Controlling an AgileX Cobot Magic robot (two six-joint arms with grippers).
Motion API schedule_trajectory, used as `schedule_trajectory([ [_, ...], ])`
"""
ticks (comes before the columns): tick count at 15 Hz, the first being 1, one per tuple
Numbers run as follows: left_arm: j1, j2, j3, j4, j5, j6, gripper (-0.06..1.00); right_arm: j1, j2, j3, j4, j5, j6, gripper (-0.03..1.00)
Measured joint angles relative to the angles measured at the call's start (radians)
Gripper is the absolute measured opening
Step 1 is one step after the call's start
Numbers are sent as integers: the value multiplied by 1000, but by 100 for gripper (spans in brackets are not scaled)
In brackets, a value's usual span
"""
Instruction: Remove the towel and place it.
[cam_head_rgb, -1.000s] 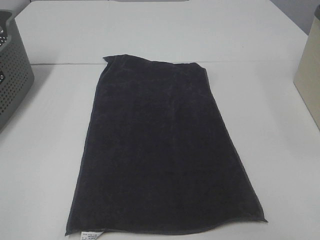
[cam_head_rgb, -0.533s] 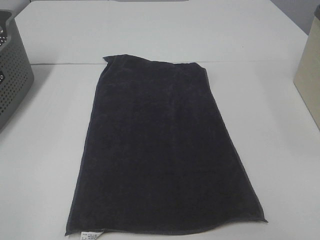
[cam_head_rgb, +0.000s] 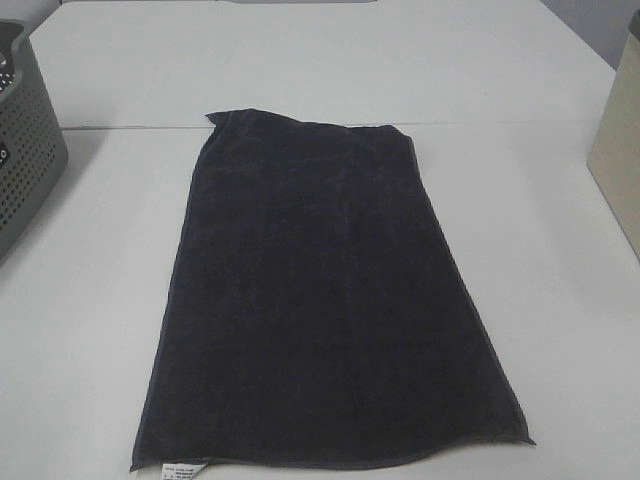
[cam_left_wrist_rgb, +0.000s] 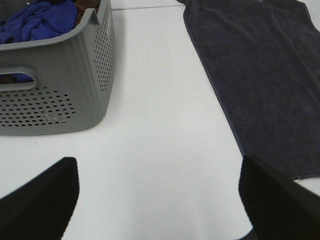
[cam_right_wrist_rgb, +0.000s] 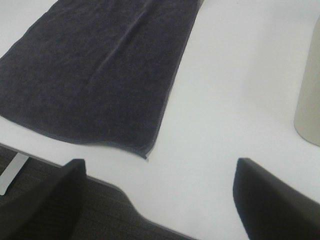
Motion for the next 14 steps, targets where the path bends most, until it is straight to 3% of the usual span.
schedule_trajectory([
  [5,90,0,0,-6,-2,0,81,-47,0,0,10,0,0,77],
  [14,90,0,0,-6,-2,0,81,-67,0,0,21,0,0,77],
])
